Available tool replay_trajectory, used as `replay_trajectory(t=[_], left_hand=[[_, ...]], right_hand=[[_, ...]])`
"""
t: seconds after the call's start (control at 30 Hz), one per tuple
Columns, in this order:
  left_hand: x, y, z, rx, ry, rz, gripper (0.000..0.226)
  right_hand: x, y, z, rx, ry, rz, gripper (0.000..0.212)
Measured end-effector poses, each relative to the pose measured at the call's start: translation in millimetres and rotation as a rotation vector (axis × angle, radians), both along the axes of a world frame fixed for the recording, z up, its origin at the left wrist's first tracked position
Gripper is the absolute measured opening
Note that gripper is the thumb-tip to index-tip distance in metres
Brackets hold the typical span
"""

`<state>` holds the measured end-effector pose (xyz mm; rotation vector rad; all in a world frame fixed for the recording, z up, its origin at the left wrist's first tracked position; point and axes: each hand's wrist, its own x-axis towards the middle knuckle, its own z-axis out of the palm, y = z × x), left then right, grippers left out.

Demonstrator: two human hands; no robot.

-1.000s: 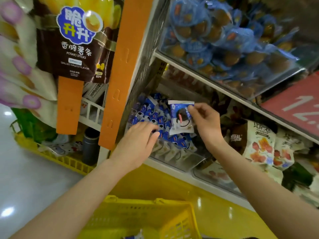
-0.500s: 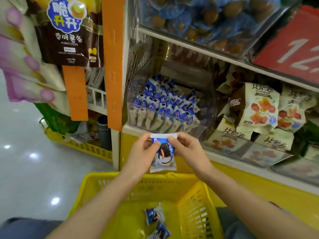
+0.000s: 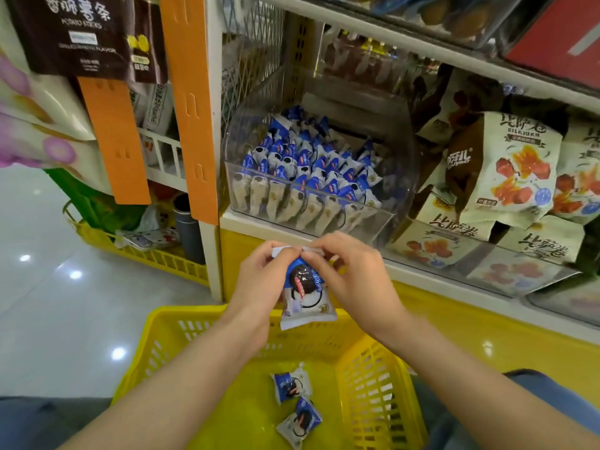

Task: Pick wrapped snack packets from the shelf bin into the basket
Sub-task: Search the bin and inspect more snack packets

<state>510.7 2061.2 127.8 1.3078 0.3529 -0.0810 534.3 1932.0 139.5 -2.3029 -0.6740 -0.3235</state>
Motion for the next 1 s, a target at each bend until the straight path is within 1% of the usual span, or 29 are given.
replay_trajectory(t=[0.03, 0.07, 0.13, 0.2, 0.27, 0.33, 0.37, 0.43, 0.5, 0.53, 0.6, 0.63, 0.7, 0.73, 0.77, 0.8, 0.83, 0.87, 0.93, 0.97, 1.0], left_hand=[[0, 1, 0, -0.023, 0.01, -0.003, 0.016], [0, 1, 1, -0.036, 0.015, -0.004, 0.016], [0, 3, 1, -0.05, 0.017, -0.021, 0.014], [0, 4, 1, -0.047, 0.029, -0.053, 0.021], [-1, 4, 0, 0.011, 0.04, -0.074, 0.026], [-2, 4, 0, 0.029, 0.027, -0.057, 0.033], [-2, 4, 0, 0.007, 0.004, -0.028, 0.033], [1, 8, 0, -0.013, -0.06, 0.04, 0.021], [3, 12, 0, 0.007, -0.106, 0.114, 0.008], [4, 14, -1, 0.032, -0.126, 0.148, 0.004], [6, 18, -2, 0.114, -0.18, 0.182, 0.006], [6, 19, -2, 0.168, -0.214, 0.184, 0.01], [6, 21, -1, 0.327, -0.299, 0.164, 0.014], [6, 21, 0, 0.419, -0.342, 0.143, 0.015], [6, 21, 1, 0.501, -0.375, 0.121, 0.016], [6, 21, 1, 0.563, -0.395, 0.096, 0.018], [5, 21, 1, 0.608, -0.407, 0.071, 0.019], [5, 21, 1, 0.642, -0.417, 0.043, 0.02], [2, 19, 1, 0.695, -0.435, -0.012, 0.021], [1, 17, 0, 0.71, -0.437, -0.033, 0.02], [1, 16, 0, 0.715, -0.428, -0.045, 0.019]], right_hand=[[0, 0, 0, -0.044, -0.077, 0.011, 0.014], [0, 1, 0, -0.052, -0.108, 0.015, 0.015], [0, 3, -1, 0.029, -0.053, -0.015, 0.013], [-1, 6, 0, 0.174, 0.089, -0.087, 0.012], [1, 6, 3, 0.323, 0.231, -0.168, 0.012], [4, 4, 6, 0.491, 0.357, -0.243, 0.013], [5, 3, 8, 0.59, 0.437, -0.272, 0.013], [6, 2, 10, 0.748, 0.593, -0.287, 0.012], [5, 1, 8, 0.763, 0.731, -0.252, 0.009], [4, 0, 6, 0.725, 0.801, -0.222, 0.007], [2, -2, 4, 0.554, 0.897, -0.155, 0.006], [1, -2, 3, 0.43, 0.891, -0.135, 0.012], [1, -1, 0, 0.205, 0.745, -0.144, 0.019], [1, 0, 0, 0.152, 0.656, -0.144, 0.029], [1, 2, 0, 0.164, 0.585, -0.126, 0.042], [1, 3, 0, 0.219, 0.544, -0.088, 0.046], [1, 4, 1, 0.272, 0.522, -0.044, 0.043], [1, 4, 2, 0.31, 0.513, -0.011, 0.035], [0, 4, 5, 0.336, 0.473, 0.0, 0.013], [0, 4, 5, 0.338, 0.444, -0.008, 0.005], [0, 3, 4, 0.321, 0.398, -0.026, 0.007]])
